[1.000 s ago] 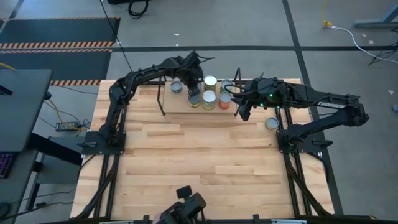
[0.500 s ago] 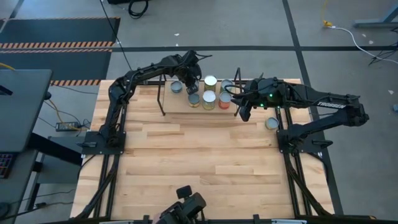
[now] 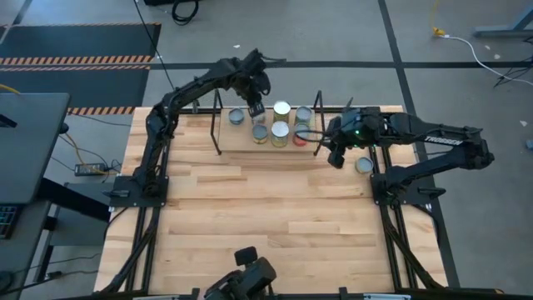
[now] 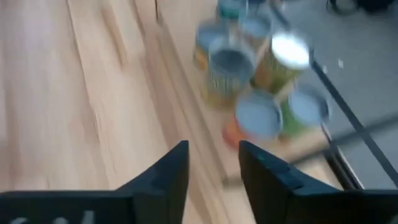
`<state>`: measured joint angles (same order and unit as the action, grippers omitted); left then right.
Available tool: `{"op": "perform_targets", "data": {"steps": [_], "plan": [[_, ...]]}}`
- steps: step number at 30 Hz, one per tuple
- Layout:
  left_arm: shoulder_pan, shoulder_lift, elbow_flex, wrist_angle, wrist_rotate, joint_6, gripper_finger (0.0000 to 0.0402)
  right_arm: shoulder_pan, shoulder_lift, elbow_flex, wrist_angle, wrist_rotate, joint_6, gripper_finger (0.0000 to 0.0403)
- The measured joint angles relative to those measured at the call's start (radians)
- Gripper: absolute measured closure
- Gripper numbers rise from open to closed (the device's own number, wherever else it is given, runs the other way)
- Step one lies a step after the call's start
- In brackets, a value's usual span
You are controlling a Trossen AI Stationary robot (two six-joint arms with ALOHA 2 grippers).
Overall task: Pick and place cans onto a shelf
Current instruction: Put the canned mushrooms on the shelf
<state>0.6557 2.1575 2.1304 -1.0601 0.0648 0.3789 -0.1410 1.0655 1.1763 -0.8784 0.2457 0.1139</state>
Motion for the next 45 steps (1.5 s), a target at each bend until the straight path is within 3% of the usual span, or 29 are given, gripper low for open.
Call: {"op": "perform_targets", "data": {"steps": [6,13,18,22,26,32,39,45], "plan": [[-0.006,-0.078,0.087,-0.027,0.133,-0.089,0.0395,-0.001,-0.051,0.0,-0.294,-0.002,0.049,0.0189],[-0.06,-0.272,0.087,0.018,0.253,-0.2,0.0395,-0.002,-0.056,0.0,-0.577,-0.006,0.388,0.0071],[-0.118,-0.427,0.089,0.009,0.25,-0.211,0.0395,-0.006,-0.072,-0.066,-0.592,0.059,0.606,0.0009],[-0.161,-0.523,0.089,-0.031,0.242,-0.213,0.0395,-0.052,-0.114,-0.15,-0.638,0.112,0.925,0.0014],[-0.217,-0.585,0.089,-0.044,0.22,-0.237,0.0395,-0.148,-0.143,-0.23,-0.62,0.075,1.181,0.002],[-0.303,-0.603,0.089,-0.047,0.217,-0.229,0.0395,-0.377,-0.121,-0.305,-0.467,-0.057,1.228,0.002],[-0.365,-0.599,0.087,-0.134,0.216,-0.226,0.0395,-0.681,-0.122,-0.309,-0.392,-0.117,1.318,0.0022],[-0.418,-0.599,0.087,-0.124,0.216,-0.237,0.0395,-0.777,-0.056,-0.309,-0.367,-0.183,1.46,0.0034]]}}
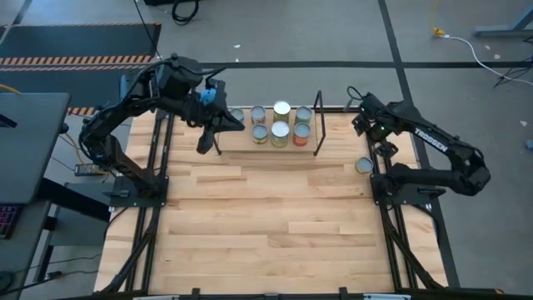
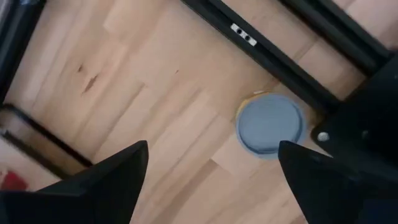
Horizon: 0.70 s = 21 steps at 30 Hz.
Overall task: Pick and place cans onto a shelf
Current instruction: Put the canned mushrooms on the shelf
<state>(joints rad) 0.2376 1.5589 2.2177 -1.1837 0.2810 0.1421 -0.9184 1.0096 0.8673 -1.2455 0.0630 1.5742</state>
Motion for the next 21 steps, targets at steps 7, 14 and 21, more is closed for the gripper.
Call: {"op": "perform_targets", "data": {"steps": [7,14,21], "plan": [[-0.047,0.0,0.0,-0.023,-0.05,-0.01,0.0395,-0.024,0.049,-0.137,0.201,-0.105,0.044,0.0038],[-0.058,-0.002,0.0,-0.02,-0.157,-0.011,0.0395,-0.031,0.037,-0.349,0.439,-0.119,0.227,0.0055],[-0.003,0.007,0.0,0.034,-0.158,0.089,0.0395,-0.035,0.033,-0.387,0.512,-0.104,0.313,0.014]]}}
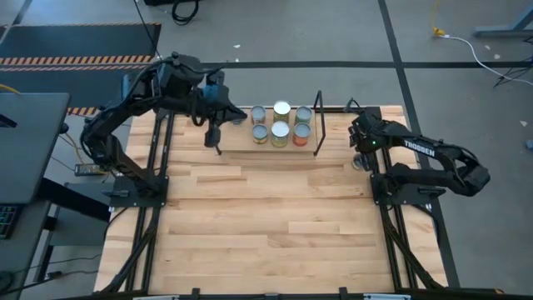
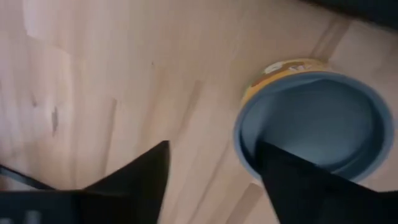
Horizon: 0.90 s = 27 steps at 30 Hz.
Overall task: Pick and place cans onto a shelf
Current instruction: Put the canned mushrooms on the shelf
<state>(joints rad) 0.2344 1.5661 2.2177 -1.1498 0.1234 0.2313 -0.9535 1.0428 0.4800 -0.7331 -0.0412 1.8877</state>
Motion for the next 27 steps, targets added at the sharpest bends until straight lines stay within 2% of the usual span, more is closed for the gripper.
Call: {"op": "perform_targets", "data": {"steps": [7,14,17,21,27], "plan": [[0.092,-0.002,0.0,0.019,0.001,0.043,0.0395,0.002,0.002,-0.003,0.0,0.044,-0.027,0.0271],[0.197,-0.002,0.0,-0.131,0.031,0.089,0.0395,0.03,0.003,-0.003,-0.006,0.044,-0.197,0.0383],[0.224,-0.002,0.0,-0.156,0.103,0.068,0.0395,0.057,0.004,0.009,-0.033,0.02,-0.323,0.0393],[0.227,-0.003,0.0,-0.171,0.143,0.054,0.0395,0.129,0.006,0.082,-0.226,0.018,-0.48,0.0393],[0.221,-0.007,0.0,-0.23,0.143,0.049,0.0395,0.351,0.005,0.23,-0.419,0.048,-0.685,0.0397]]}}
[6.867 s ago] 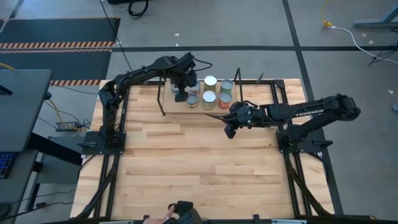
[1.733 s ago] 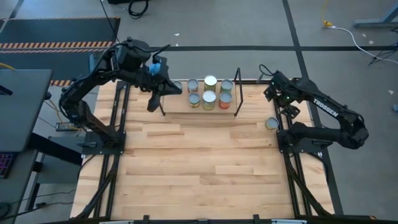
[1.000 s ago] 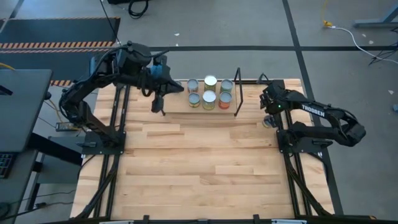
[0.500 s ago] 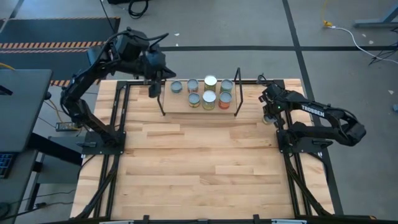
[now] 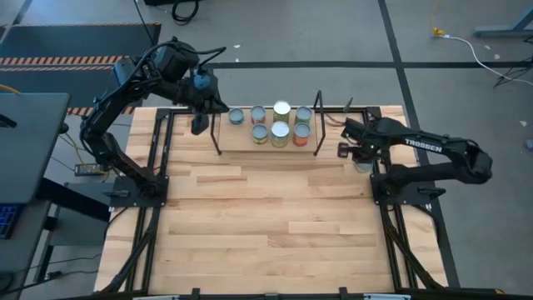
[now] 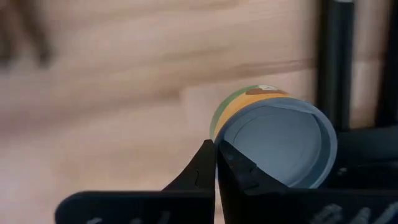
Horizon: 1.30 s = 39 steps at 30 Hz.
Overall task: Pick and place cans onto a shelf
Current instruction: Put the canned mushrooms on the shelf
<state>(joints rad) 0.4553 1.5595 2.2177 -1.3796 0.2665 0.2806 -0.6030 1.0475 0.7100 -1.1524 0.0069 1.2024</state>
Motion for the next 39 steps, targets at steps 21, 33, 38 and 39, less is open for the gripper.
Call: {"op": "perform_targets", "data": {"steps": [21,33,38,39], "plan": [[0.035,-0.004,0.001,0.134,-0.164,-0.09,0.0395,0.747,0.475,0.589,0.176,-0.031,-0.693,0.04],[0.084,-0.065,0.002,0.091,-0.108,-0.203,0.0395,0.721,0.97,0.86,0.472,-0.005,-1.879,0.04],[0.023,-0.07,0.002,-0.058,-0.017,-0.17,0.0395,0.71,1.097,0.943,0.387,0.004,-1.952,0.0399],[0.009,-0.07,0.002,-0.083,-0.015,-0.152,0.0395,0.711,1.109,0.955,0.369,0.005,-1.962,0.0399]]}}
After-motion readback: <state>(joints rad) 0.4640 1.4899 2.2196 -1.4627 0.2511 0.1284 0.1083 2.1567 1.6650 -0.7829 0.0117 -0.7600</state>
